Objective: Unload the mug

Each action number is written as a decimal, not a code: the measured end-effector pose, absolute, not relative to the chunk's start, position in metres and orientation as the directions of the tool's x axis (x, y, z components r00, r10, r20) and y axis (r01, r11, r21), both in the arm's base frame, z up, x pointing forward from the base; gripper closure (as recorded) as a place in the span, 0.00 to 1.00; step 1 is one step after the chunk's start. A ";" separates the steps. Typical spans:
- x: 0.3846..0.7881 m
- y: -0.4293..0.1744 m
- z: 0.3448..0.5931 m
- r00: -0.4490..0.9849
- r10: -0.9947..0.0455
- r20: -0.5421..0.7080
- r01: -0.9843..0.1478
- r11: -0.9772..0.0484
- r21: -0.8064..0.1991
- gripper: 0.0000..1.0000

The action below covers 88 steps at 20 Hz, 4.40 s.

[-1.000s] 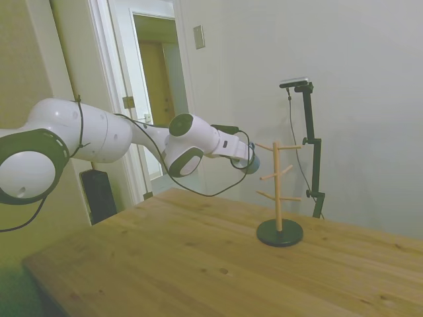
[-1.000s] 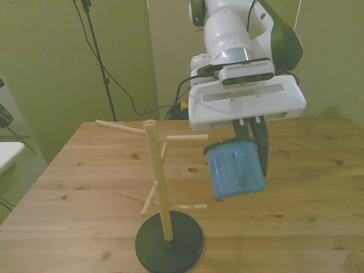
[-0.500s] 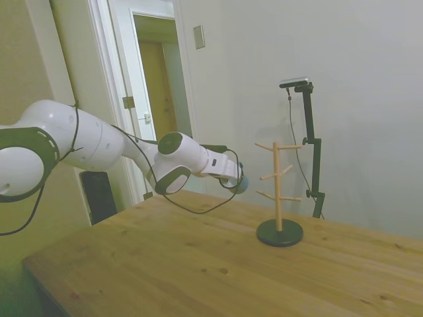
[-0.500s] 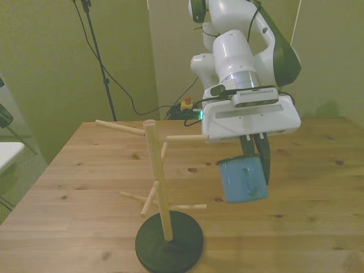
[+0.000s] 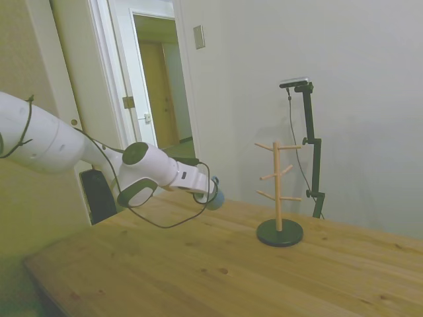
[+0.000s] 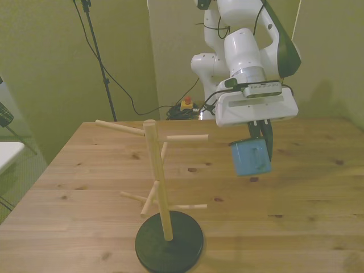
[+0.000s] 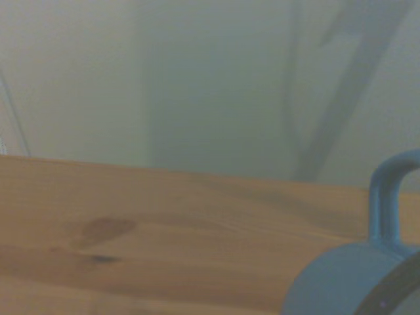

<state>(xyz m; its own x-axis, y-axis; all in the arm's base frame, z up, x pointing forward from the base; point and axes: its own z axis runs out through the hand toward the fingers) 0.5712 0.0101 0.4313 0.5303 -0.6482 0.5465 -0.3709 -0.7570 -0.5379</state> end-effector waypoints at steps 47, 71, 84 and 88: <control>0.529 0.005 0.408 0.500 -0.793 0.348 -0.763 -0.593 -0.255 1.00; 0.603 -0.028 0.374 0.494 -0.824 0.277 -0.809 -0.553 -0.201 0.00; 0.607 -0.026 0.390 0.496 -0.824 0.274 -0.795 -0.558 -0.238 0.00; 0.600 -0.026 0.405 0.509 -0.814 0.281 -0.760 -0.578 -0.298 0.00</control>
